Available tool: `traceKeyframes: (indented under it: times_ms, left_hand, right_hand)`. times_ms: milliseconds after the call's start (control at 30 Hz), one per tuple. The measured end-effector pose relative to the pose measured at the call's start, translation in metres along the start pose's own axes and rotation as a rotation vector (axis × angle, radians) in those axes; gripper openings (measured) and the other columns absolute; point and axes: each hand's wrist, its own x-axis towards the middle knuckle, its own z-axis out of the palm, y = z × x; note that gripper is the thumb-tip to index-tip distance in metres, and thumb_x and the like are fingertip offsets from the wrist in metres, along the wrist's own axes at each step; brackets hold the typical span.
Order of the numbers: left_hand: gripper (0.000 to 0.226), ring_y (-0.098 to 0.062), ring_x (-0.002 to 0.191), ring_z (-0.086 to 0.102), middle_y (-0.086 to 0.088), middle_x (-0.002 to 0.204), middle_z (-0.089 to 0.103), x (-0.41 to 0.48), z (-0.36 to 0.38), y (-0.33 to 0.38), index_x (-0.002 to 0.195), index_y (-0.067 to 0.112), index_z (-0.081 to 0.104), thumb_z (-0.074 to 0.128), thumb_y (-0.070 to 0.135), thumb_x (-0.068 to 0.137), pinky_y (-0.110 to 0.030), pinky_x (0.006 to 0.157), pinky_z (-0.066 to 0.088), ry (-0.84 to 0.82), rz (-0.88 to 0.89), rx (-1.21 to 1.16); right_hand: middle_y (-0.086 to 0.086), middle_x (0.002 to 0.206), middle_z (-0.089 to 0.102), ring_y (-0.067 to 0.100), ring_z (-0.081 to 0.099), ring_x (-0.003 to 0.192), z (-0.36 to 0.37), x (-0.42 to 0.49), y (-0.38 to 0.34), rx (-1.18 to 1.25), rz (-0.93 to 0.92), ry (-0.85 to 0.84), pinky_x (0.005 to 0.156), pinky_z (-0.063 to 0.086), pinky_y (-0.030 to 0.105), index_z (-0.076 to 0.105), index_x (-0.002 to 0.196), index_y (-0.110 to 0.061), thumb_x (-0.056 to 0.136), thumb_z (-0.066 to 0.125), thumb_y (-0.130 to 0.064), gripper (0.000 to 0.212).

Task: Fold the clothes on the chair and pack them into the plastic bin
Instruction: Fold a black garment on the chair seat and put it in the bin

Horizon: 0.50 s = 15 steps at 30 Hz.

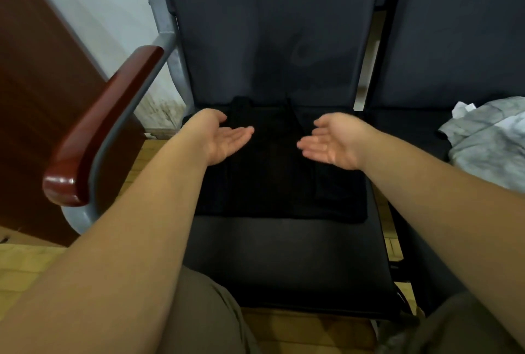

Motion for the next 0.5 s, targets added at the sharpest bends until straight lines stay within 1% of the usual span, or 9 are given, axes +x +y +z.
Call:
traceKeyframes:
  times_ms: [100,167,200,233,267,300,333,400,500]
  left_hand:
    - [0.045,-0.028,0.098,0.077,-0.014,0.125,0.071,-0.009,0.002,-0.013,0.151,0.001,0.046,0.045,0.021,0.110,-0.040,0.075,0.063,0.024,0.090,0.682]
    - [0.035,-0.024,0.098,0.076,-0.008,0.123,0.072,-0.015,0.006,-0.024,0.141,0.008,0.055,0.049,0.023,0.110,-0.039,0.079,0.063,0.000,0.136,1.061]
    - [0.030,-0.021,0.099,0.076,-0.005,0.122,0.073,-0.018,0.008,-0.029,0.135,0.012,0.059,0.051,0.024,0.109,-0.039,0.083,0.062,-0.039,0.154,1.240]
    - [0.026,-0.019,0.100,0.075,-0.002,0.121,0.073,-0.021,0.009,-0.034,0.129,0.016,0.064,0.054,0.026,0.108,-0.038,0.086,0.062,-0.096,0.177,1.406]
    - [0.023,-0.017,0.102,0.074,0.001,0.119,0.073,-0.022,0.011,-0.038,0.126,0.021,0.067,0.057,0.028,0.106,-0.038,0.090,0.061,-0.162,0.203,1.542]
    - [0.023,-0.016,0.104,0.072,0.003,0.119,0.072,-0.025,0.014,-0.042,0.124,0.026,0.070,0.060,0.032,0.104,-0.039,0.093,0.060,-0.223,0.221,1.643]
    - [0.025,-0.015,0.106,0.070,0.005,0.118,0.071,-0.028,0.016,-0.045,0.125,0.029,0.071,0.062,0.037,0.103,-0.039,0.096,0.059,-0.267,0.222,1.716]
    - [0.030,-0.016,0.108,0.068,0.006,0.117,0.070,-0.033,0.021,-0.049,0.129,0.031,0.070,0.062,0.044,0.103,-0.041,0.100,0.057,-0.302,0.199,1.805]
    - [0.032,-0.017,0.107,0.068,0.002,0.116,0.070,-0.036,0.026,-0.051,0.129,0.028,0.068,0.060,0.046,0.104,-0.040,0.099,0.057,-0.288,0.179,1.866]
  right_hand:
    - [0.010,0.118,0.072,0.023,0.072,0.091,-0.005,-0.006,0.011,-0.723,-0.052,0.124,0.074,0.061,0.038,0.059,0.130,-0.007,0.105,0.060,-0.029,0.032]
    - [0.006,0.096,0.069,0.021,0.067,0.082,-0.008,-0.012,0.017,-1.232,-0.141,0.136,0.065,0.055,0.031,0.065,0.109,-0.010,0.098,0.070,-0.038,0.030]
    - [0.004,0.093,0.065,0.020,0.065,0.083,-0.008,-0.015,0.021,-1.400,-0.141,0.112,0.062,0.050,0.029,0.064,0.108,-0.012,0.095,0.074,-0.042,0.034]
    - [0.002,0.096,0.062,0.020,0.063,0.087,-0.008,-0.017,0.024,-1.502,-0.116,0.080,0.061,0.047,0.029,0.061,0.115,-0.014,0.093,0.077,-0.045,0.042]
    - [0.001,0.103,0.059,0.021,0.062,0.094,-0.007,-0.018,0.028,-1.566,-0.077,0.054,0.063,0.046,0.029,0.056,0.131,-0.013,0.091,0.079,-0.046,0.056]
    - [0.003,0.112,0.059,0.022,0.061,0.100,-0.007,-0.018,0.031,-1.609,-0.051,0.036,0.067,0.048,0.030,0.048,0.143,-0.011,0.091,0.080,-0.044,0.069]
    - [0.005,0.119,0.058,0.024,0.061,0.104,-0.007,-0.018,0.034,-1.643,-0.033,0.031,0.072,0.050,0.031,0.042,0.149,-0.008,0.092,0.079,-0.039,0.074]
    - [0.009,0.118,0.060,0.026,0.064,0.102,-0.007,-0.017,0.036,-1.688,-0.031,0.038,0.073,0.055,0.033,0.041,0.149,-0.004,0.096,0.072,-0.025,0.064]
    - [0.014,0.112,0.061,0.031,0.070,0.092,-0.014,-0.017,0.030,-1.669,-0.032,0.039,0.067,0.061,0.038,0.049,0.138,-0.004,0.098,0.060,-0.012,0.043]
